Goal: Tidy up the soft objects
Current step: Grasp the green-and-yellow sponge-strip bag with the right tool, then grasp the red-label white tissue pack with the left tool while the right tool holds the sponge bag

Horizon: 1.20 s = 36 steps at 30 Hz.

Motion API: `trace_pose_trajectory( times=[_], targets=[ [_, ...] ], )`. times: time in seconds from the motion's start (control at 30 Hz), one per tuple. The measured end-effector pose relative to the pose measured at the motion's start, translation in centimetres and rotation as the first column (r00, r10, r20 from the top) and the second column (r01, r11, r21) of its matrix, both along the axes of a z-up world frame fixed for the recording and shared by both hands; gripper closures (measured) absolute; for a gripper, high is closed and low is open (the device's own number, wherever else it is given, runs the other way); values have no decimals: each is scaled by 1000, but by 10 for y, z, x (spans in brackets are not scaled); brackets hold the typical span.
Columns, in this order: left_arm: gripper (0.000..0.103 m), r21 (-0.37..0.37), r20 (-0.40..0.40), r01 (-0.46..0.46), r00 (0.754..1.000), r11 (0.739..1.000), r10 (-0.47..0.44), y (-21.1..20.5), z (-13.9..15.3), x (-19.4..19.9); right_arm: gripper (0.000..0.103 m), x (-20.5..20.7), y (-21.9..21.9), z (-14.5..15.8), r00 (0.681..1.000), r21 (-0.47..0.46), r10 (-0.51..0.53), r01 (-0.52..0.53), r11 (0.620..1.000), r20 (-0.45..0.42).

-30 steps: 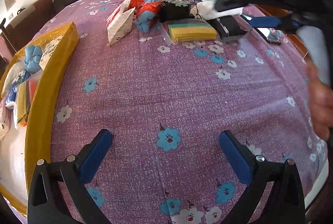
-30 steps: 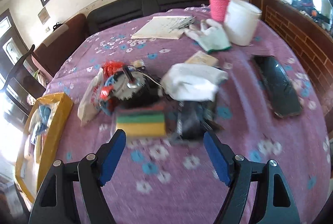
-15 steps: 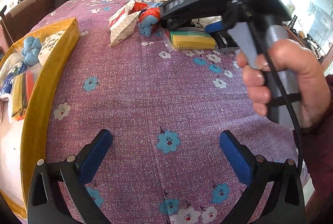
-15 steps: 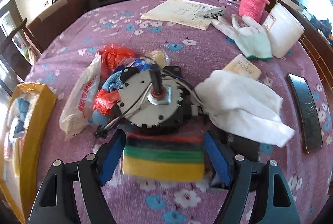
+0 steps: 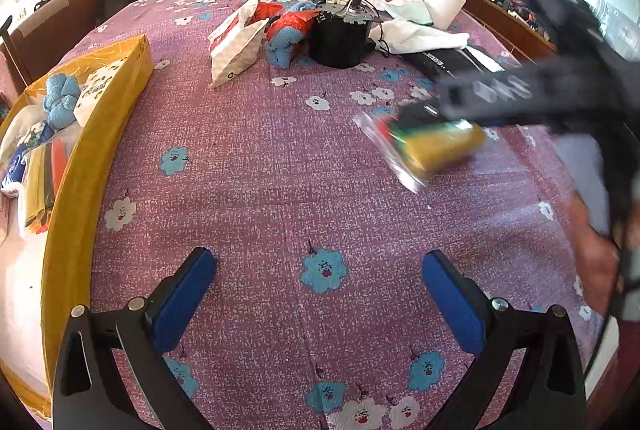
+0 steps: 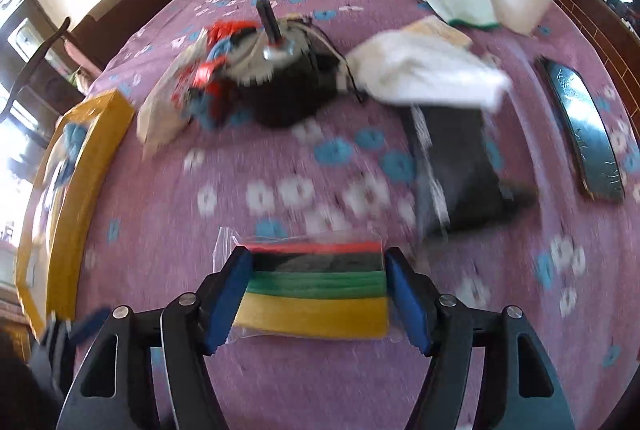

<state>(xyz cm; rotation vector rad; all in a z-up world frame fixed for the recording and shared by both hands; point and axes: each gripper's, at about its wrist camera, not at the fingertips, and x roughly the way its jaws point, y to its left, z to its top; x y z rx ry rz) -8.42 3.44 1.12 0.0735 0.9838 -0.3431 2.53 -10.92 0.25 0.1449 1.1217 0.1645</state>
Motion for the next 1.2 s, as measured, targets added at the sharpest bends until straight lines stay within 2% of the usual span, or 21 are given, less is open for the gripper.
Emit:
trace_pose_trajectory(
  times=[0.03,0.27,0.4,0.47,0.53,0.67,0.77,0.8,0.83,0.93,1.03,1.13,1.2],
  targets=[
    [0,17,0,1,1000,1000,-1,-2,-1,0,21,-7,-3,-1,1000,0,5,-5,1000,-4],
    [0,100,4,4,1000,995,-4,-10,-4,-1,20,-49,-33,5,997,37,-69,68,997,26],
    [0,103,4,-1,1000,995,0,-11,-4,-3,19,-65,-42,4,995,182,-96,95,979,-1],
    [0,105,2,-6,1000,994,5,-11,-3,-3,19,-63,-38,0,996,267,-85,91,960,-34],
    [0,108,2,-8,1000,994,8,-12,-3,-3,19,-53,-32,-1,994,303,-93,106,947,-56],
    [0,110,-3,13,1000,994,-13,-12,-3,-5,18,-22,-14,1,985,237,-165,172,956,-49],
    [0,109,-37,75,997,991,-71,-10,-1,-6,17,-2,-1,3,981,128,-189,192,973,-31],
    [0,89,-57,88,995,992,-83,-6,1,-6,17,2,3,4,982,97,-188,189,977,-25],
    [0,35,-83,78,994,996,-75,4,7,-2,17,5,8,5,983,60,-181,181,982,-17],
    [0,-54,-93,-1,996,999,-5,32,26,15,17,4,22,4,989,-43,-144,145,988,17],
    [0,-127,-113,-108,989,986,94,63,43,50,17,-3,32,2,993,-125,-105,110,986,47],
    [0,-169,-156,-197,973,966,171,80,49,92,17,-13,26,-1,991,-144,-101,112,983,85],
    [0,-175,-159,-211,970,962,184,78,50,113,17,-22,15,-1,990,-138,-100,114,984,102]
  ],
)
